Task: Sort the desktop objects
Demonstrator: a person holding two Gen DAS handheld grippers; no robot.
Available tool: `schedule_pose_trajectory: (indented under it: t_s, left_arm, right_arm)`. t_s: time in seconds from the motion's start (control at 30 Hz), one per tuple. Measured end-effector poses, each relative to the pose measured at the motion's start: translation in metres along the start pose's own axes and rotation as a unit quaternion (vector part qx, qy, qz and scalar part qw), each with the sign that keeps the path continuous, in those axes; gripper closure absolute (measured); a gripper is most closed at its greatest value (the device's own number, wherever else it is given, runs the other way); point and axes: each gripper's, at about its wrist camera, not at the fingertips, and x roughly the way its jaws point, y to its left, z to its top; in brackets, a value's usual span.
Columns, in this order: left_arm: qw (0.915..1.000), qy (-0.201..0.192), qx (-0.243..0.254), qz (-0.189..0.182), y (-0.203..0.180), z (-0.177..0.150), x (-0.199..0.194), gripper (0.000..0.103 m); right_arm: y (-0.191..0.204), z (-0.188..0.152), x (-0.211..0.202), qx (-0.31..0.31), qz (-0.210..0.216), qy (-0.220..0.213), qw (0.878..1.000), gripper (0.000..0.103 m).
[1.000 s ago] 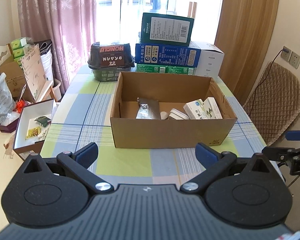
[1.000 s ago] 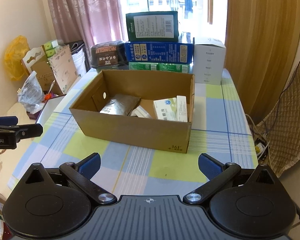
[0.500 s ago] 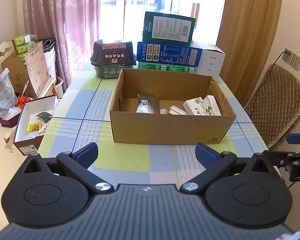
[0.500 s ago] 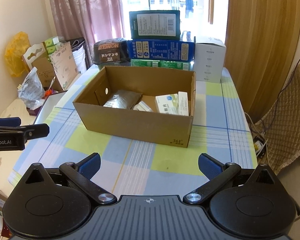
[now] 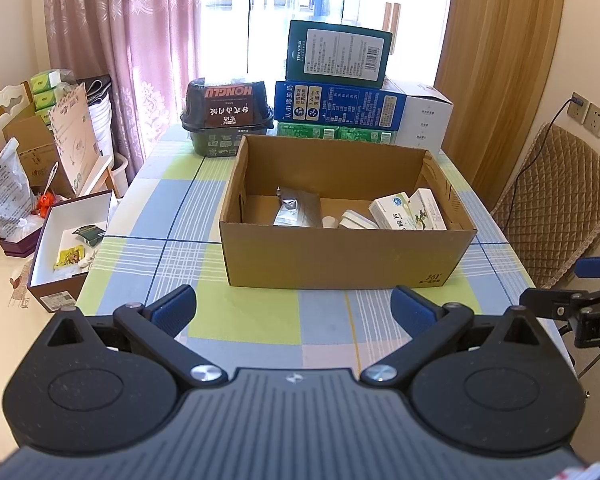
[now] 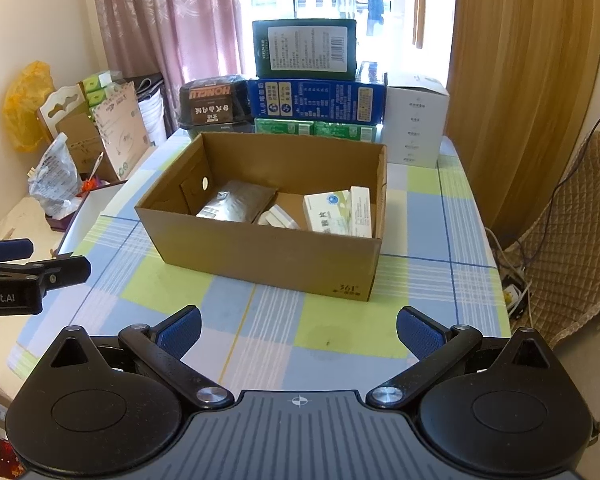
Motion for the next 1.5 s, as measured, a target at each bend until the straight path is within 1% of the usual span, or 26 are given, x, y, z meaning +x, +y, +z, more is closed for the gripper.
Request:
schedule_pose_trajectory:
  t_s: [1.5]
  left_arm:
    - [1.0,0.004,0.002,0.003,-0.0013,-0.0001,0.0037,0.001]
  right_arm:
    - [-0.0035,0.0011,0.0059,0.009,-0.002,0.002,1.0,0.002]
